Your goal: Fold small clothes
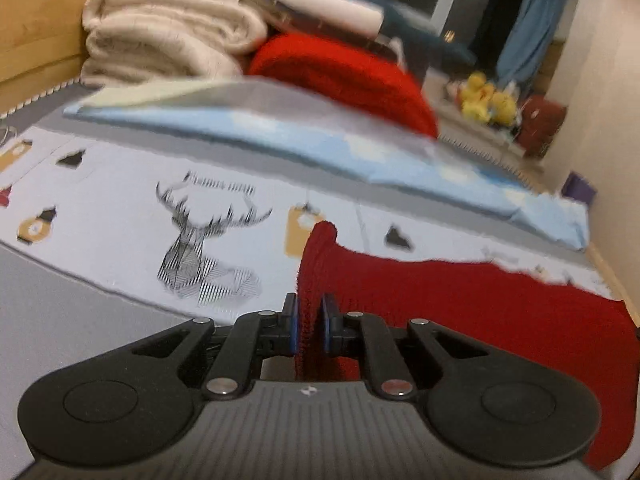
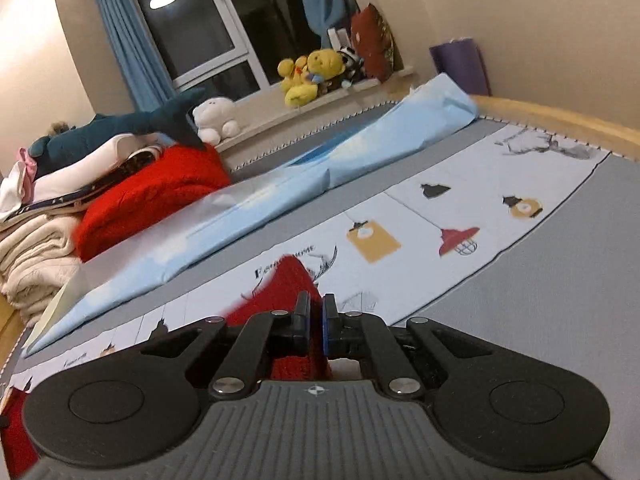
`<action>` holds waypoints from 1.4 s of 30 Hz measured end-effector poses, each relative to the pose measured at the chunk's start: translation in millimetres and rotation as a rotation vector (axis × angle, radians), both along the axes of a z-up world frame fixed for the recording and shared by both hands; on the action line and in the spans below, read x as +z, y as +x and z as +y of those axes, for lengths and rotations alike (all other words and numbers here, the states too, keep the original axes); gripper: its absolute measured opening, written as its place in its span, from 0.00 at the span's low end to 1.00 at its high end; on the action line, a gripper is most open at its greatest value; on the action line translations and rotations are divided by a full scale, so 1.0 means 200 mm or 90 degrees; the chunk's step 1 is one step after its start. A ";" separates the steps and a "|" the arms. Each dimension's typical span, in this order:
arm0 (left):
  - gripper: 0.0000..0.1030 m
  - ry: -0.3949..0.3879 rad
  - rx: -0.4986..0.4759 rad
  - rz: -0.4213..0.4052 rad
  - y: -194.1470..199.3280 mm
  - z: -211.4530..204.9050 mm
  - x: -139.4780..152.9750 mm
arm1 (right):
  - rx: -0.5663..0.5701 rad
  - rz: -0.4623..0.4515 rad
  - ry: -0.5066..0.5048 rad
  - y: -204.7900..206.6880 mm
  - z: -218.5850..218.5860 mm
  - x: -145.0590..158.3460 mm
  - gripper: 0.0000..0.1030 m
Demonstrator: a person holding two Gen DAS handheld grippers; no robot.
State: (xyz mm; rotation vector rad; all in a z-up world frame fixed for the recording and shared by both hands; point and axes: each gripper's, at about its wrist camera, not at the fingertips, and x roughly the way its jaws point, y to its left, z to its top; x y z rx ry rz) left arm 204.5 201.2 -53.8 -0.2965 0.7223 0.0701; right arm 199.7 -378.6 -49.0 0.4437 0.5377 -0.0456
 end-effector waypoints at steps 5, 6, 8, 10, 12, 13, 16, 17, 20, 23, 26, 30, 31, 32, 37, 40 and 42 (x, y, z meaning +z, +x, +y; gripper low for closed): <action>0.23 -0.023 -0.040 0.160 0.09 -0.04 -0.16 | -0.008 0.199 -0.003 0.19 0.03 -0.23 0.12; 0.29 -0.028 -0.047 0.187 0.09 -0.04 -0.18 | -0.015 0.242 -0.011 0.20 0.03 -0.27 0.13; 0.54 -0.059 -0.059 0.264 0.06 -0.03 -0.25 | -0.003 0.308 0.008 0.21 0.02 -0.34 0.25; 0.53 -0.076 -0.082 0.341 0.02 -0.03 -0.33 | 0.010 0.353 0.032 0.19 0.01 -0.40 0.38; 0.53 -0.061 -0.102 0.348 -0.03 -0.04 -0.33 | 0.018 0.378 0.035 0.15 0.00 -0.42 0.45; 0.53 -0.064 -0.111 0.348 -0.05 -0.05 -0.32 | 0.021 0.384 0.036 0.13 -0.01 -0.43 0.46; 0.53 -0.103 -0.111 0.372 -0.12 -0.01 -0.33 | 0.037 0.396 0.050 0.06 -0.04 -0.43 0.46; 0.53 -0.104 -0.107 0.380 -0.13 -0.01 -0.33 | 0.039 0.401 0.052 0.03 -0.04 -0.43 0.46; 0.51 -0.098 -0.111 0.387 -0.18 -0.02 -0.32 | 0.044 0.414 0.067 -0.04 -0.06 -0.42 0.47; 0.14 -0.090 -0.125 0.366 -0.22 -0.03 -0.28 | 0.062 0.423 0.070 -0.12 -0.05 -0.42 0.44; 0.13 -0.108 -0.123 0.246 -0.27 -0.01 -0.12 | 0.099 0.401 0.064 -0.17 -0.04 -0.39 0.12; 0.13 -0.079 -0.127 0.242 -0.31 -0.01 -0.09 | 0.059 0.302 0.054 -0.24 -0.06 -0.25 0.11; 0.13 -0.066 -0.123 0.292 -0.31 -0.02 -0.16 | 0.050 0.304 0.055 -0.26 -0.07 -0.25 0.11; 0.14 -0.057 -0.124 0.324 -0.31 -0.03 -0.20 | 0.049 0.320 0.048 -0.26 -0.06 -0.27 0.11; 0.24 -0.002 -0.111 0.268 -0.32 -0.06 -0.12 | 0.046 0.421 0.010 -0.25 -0.02 -0.39 0.23; 0.25 -0.011 -0.129 0.219 -0.34 -0.09 -0.05 | 0.034 0.365 -0.069 -0.26 0.03 -0.30 0.25; 0.25 -0.027 -0.179 0.209 -0.34 -0.15 -0.04 | 0.052 0.317 -0.121 -0.28 0.07 -0.23 0.26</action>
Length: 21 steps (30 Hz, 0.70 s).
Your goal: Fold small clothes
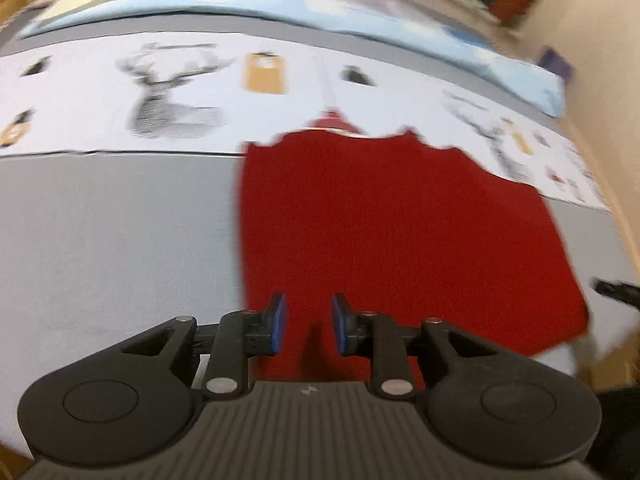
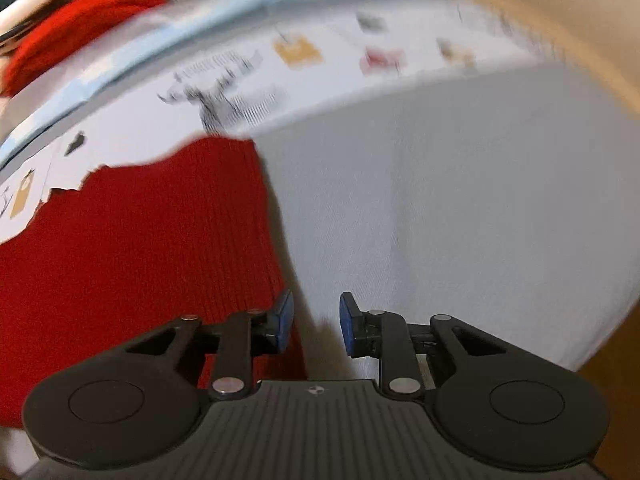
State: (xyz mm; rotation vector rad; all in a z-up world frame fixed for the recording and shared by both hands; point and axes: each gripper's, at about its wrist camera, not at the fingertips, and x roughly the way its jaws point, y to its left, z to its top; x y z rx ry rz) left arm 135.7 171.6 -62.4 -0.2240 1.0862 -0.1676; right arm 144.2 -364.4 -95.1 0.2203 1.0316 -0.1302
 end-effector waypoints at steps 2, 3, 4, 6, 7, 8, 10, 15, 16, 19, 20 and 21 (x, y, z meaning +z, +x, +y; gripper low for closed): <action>0.28 0.000 -0.054 0.022 -0.01 -0.06 -0.04 | 0.042 -0.014 0.014 0.01 0.01 0.01 0.27; 0.30 0.021 -0.079 0.056 -0.01 -0.10 -0.09 | 0.062 0.003 0.035 0.01 0.03 -0.01 0.28; 0.31 0.056 -0.096 0.098 0.00 -0.13 -0.15 | 0.082 0.038 0.053 0.02 0.05 -0.06 0.29; 0.30 0.121 -0.119 0.161 -0.01 -0.18 -0.26 | 0.095 0.117 0.026 0.05 0.07 -0.17 0.31; 0.30 0.125 -0.124 0.156 0.00 -0.19 -0.26 | 0.093 0.136 0.010 0.05 0.08 -0.20 0.38; 0.30 0.122 -0.124 0.148 0.00 -0.19 -0.24 | 0.088 0.134 0.010 0.06 0.08 -0.19 0.38; 0.30 0.097 -0.109 0.128 0.01 -0.17 -0.19 | 0.076 0.102 0.025 0.07 0.07 -0.14 0.38; 0.30 0.123 -0.075 0.158 0.07 -0.18 -0.25 | 0.090 0.126 -0.003 0.04 0.08 -0.16 0.44; 0.30 0.125 -0.078 0.154 0.07 -0.19 -0.24 | 0.094 0.148 -0.007 0.04 0.09 -0.20 0.45; 0.30 0.129 -0.064 0.116 0.07 -0.20 -0.16 | 0.094 0.117 -0.017 0.06 0.11 -0.17 0.46; 0.30 0.130 -0.053 0.083 0.05 -0.19 -0.09 | 0.089 0.093 -0.022 0.02 0.11 -0.13 0.45; 0.31 0.130 -0.042 0.050 0.04 -0.17 -0.02 | 0.086 0.065 -0.025 0.02 0.12 -0.09 0.45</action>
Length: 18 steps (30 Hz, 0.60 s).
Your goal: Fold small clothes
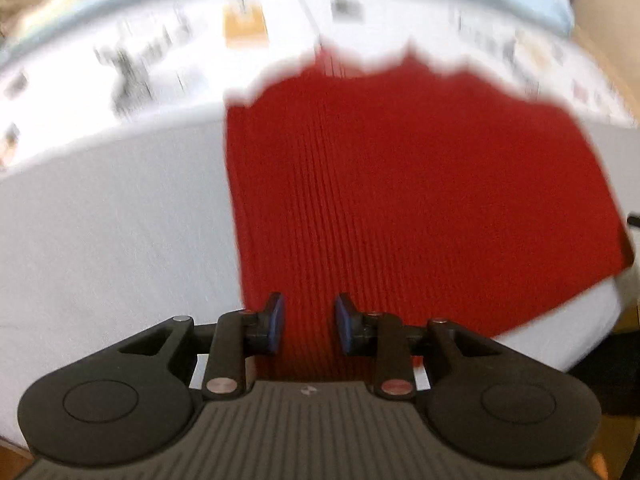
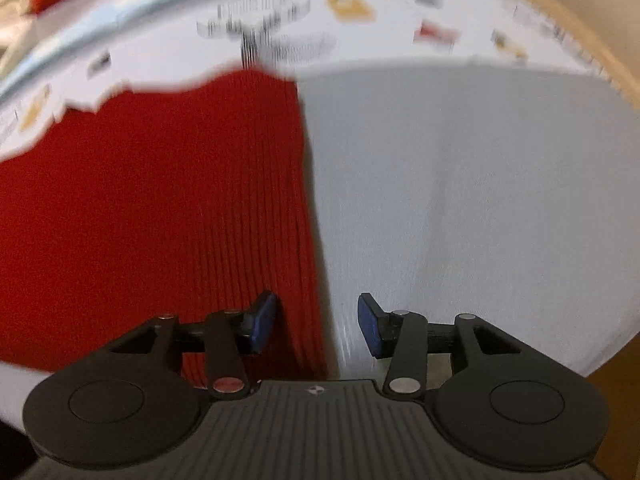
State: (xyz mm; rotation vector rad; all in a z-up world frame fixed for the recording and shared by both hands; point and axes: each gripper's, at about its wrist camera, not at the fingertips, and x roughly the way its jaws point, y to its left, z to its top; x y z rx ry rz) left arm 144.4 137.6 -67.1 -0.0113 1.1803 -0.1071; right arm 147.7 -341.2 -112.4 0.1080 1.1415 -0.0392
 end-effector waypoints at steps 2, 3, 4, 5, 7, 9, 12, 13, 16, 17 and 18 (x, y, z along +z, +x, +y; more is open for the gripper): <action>0.32 0.004 0.026 -0.070 -0.03 0.06 0.16 | 0.021 -0.054 -0.001 -0.03 0.02 0.09 0.46; 0.33 0.010 0.045 -0.102 -0.05 0.09 0.24 | 0.039 -0.081 -0.012 -0.04 0.04 0.13 0.46; 0.36 0.017 0.064 -0.136 -0.08 0.13 0.32 | 0.056 -0.108 -0.030 -0.06 0.05 0.18 0.46; 0.41 0.020 0.075 -0.160 -0.11 0.16 0.38 | 0.065 -0.132 -0.041 -0.10 0.06 0.23 0.46; 0.43 0.012 0.086 -0.210 -0.18 0.21 0.48 | 0.064 -0.175 -0.025 -0.13 0.06 0.32 0.46; 0.43 0.008 0.093 -0.259 -0.27 0.25 0.53 | 0.054 -0.203 0.008 -0.18 0.07 0.37 0.46; 0.43 0.022 0.137 -0.302 -0.38 0.29 0.50 | 0.041 -0.214 0.043 -0.28 0.12 0.37 0.46; 0.43 0.016 0.156 -0.288 -0.38 0.32 0.49 | 0.033 -0.208 0.056 -0.32 0.14 0.36 0.46; 0.44 0.030 0.179 -0.322 -0.43 0.35 0.52 | 0.028 -0.192 0.079 -0.34 0.25 0.32 0.46; 0.44 0.043 0.182 -0.323 -0.43 0.36 0.53 | 0.036 -0.188 0.074 -0.34 0.30 0.31 0.46; 0.44 0.049 0.185 -0.326 -0.45 0.37 0.54 | 0.044 -0.187 0.067 -0.36 0.36 0.30 0.46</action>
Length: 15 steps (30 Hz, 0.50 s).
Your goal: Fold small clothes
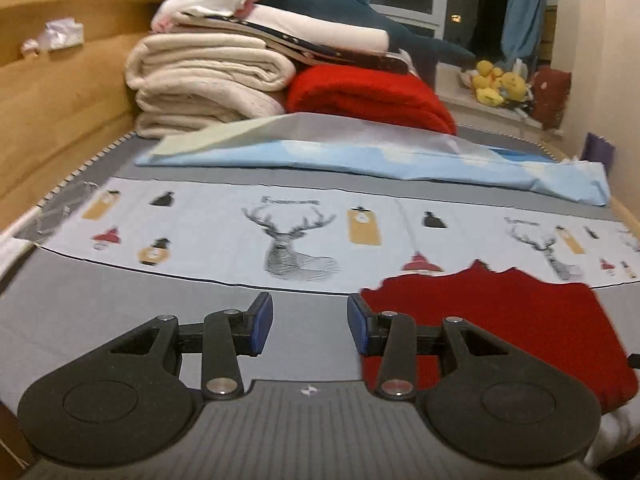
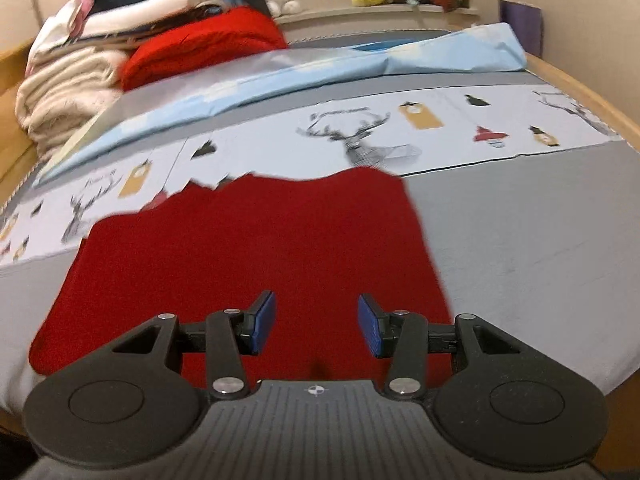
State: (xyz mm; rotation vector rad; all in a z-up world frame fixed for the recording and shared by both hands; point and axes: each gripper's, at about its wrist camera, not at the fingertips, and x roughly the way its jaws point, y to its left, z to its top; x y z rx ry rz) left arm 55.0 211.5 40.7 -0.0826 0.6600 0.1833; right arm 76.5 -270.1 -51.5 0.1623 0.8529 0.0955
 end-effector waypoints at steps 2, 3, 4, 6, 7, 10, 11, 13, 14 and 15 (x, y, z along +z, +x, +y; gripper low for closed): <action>0.44 -0.008 0.003 -0.004 -0.02 0.04 0.01 | 0.016 -0.003 -0.011 0.01 0.09 0.00 0.46; 0.45 -0.013 0.004 -0.005 -0.03 0.06 0.02 | 0.021 -0.004 -0.011 0.02 0.14 -0.01 0.46; 0.46 -0.015 0.005 -0.006 -0.03 0.08 0.01 | 0.025 -0.002 -0.009 0.02 0.19 -0.01 0.45; 0.47 -0.008 0.010 -0.008 -0.05 0.11 0.02 | 0.034 0.004 -0.001 0.04 0.28 -0.03 0.33; 0.47 -0.005 0.013 -0.008 -0.06 0.13 0.02 | 0.046 0.011 0.011 0.05 0.33 -0.04 0.23; 0.48 -0.010 0.027 -0.009 -0.10 0.20 0.02 | 0.084 0.024 0.036 0.06 0.51 -0.07 0.20; 0.49 -0.016 0.033 -0.009 -0.11 0.23 0.02 | 0.098 0.024 0.037 0.06 0.57 -0.08 0.20; 0.50 -0.024 0.043 -0.006 -0.12 0.28 0.01 | 0.132 0.020 0.039 0.05 0.71 -0.10 0.20; 0.50 -0.027 0.048 -0.002 -0.12 0.30 0.01 | 0.148 0.017 0.038 0.04 0.77 -0.10 0.20; 0.50 -0.029 0.054 0.004 -0.11 0.32 0.00 | 0.166 0.012 0.035 0.03 0.84 -0.11 0.20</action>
